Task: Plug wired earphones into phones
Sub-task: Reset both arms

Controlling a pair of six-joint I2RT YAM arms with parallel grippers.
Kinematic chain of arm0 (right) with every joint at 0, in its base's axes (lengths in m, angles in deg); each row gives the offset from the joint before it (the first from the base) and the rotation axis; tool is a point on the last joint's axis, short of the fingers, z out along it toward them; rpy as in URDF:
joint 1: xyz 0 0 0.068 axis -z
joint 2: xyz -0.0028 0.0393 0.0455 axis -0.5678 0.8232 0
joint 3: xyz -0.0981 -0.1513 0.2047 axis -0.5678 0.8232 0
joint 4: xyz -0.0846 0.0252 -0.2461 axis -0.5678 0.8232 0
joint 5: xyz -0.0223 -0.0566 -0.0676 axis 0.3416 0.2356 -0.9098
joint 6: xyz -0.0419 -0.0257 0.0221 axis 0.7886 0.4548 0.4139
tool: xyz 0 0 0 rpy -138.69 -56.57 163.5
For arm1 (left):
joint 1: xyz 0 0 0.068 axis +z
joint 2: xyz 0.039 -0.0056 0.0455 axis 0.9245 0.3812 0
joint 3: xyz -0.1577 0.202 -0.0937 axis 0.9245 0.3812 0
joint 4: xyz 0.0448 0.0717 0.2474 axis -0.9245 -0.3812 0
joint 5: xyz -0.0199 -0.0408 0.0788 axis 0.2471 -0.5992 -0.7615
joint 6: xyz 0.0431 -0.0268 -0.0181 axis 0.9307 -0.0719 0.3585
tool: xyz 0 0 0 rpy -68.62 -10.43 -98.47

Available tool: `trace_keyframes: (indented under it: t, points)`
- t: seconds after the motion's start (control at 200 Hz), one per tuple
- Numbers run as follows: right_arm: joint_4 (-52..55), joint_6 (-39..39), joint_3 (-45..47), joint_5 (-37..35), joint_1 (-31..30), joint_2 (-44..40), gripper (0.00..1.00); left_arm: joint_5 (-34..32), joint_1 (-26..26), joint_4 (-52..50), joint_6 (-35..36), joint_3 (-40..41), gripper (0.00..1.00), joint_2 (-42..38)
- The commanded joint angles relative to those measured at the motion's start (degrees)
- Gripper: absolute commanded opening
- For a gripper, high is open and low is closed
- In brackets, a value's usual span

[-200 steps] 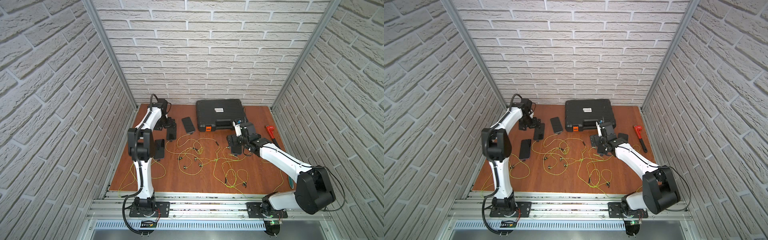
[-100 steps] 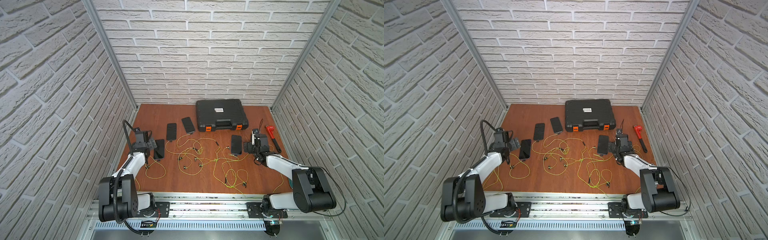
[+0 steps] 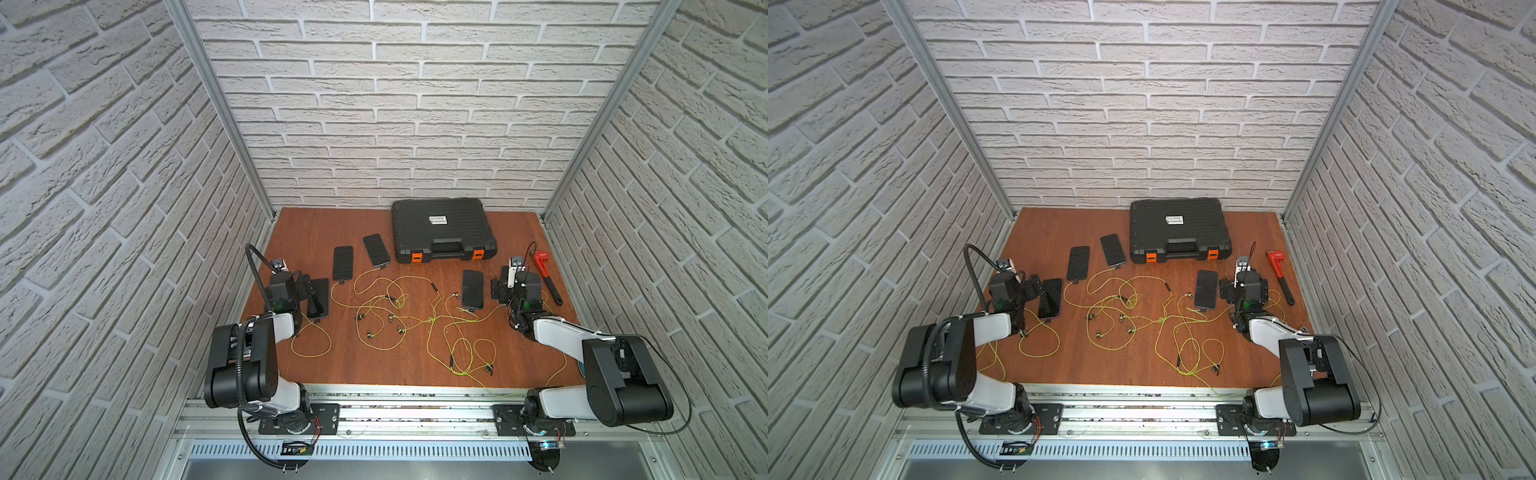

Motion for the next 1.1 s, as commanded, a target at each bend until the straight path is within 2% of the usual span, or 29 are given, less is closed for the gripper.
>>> trace_keyframes:
  t: [0.0,0.27,0.45,0.585,0.71,0.78,0.83,0.89,0.975,1.05,1.095]
  points:
    - [-4.1,0.2,0.9,-0.2,0.3,-1.7,0.99,1.7,0.2,8.9,1.3,2.7,0.98,-1.0]
    - [-2.2,-0.5,-0.6,2.6,1.8,-1.0,0.99,1.6,-1.2,7.2,3.0,1.0,0.98,0.2]
    - [-2.2,-0.1,-0.1,3.6,1.8,-1.5,0.99,-0.9,-4.5,7.9,6.6,-0.7,0.98,3.5]
    - [-0.8,-2.3,0.4,4.9,0.8,-2.9,0.99,-1.0,-4.2,8.6,5.8,0.2,0.98,3.0]
    - [-7.7,-5.6,2.9,7.6,0.7,-2.4,1.00,-1.6,-4.3,13.0,5.6,2.6,0.98,3.6]
    - [-13.1,-5.6,3.5,8.7,0.4,1.8,1.00,-4.6,-5.3,22.9,6.5,5.7,0.98,6.7]
    - [-18.8,-4.3,4.9,9.3,0.1,4.0,0.99,-4.8,-5.4,17.9,5.8,4.7,0.98,5.1]
    - [-16.6,-5.1,5.1,9.0,0.2,3.1,1.00,-5.1,-5.4,21.1,6.4,5.2,0.98,6.3]
    - [-25.2,-3.4,7.6,11.0,0.1,6.2,1.00,-4.9,-5.5,20.3,6.2,5.0,0.98,6.0]
    - [-20.1,-4.1,6.3,10.8,0.0,4.7,0.99,-5.0,-5.5,19.7,6.1,5.0,0.98,5.8]
    - [-22.5,-3.9,6.7,10.8,0.0,5.8,1.00,-4.9,-5.5,20.4,6.2,5.1,0.98,6.0]
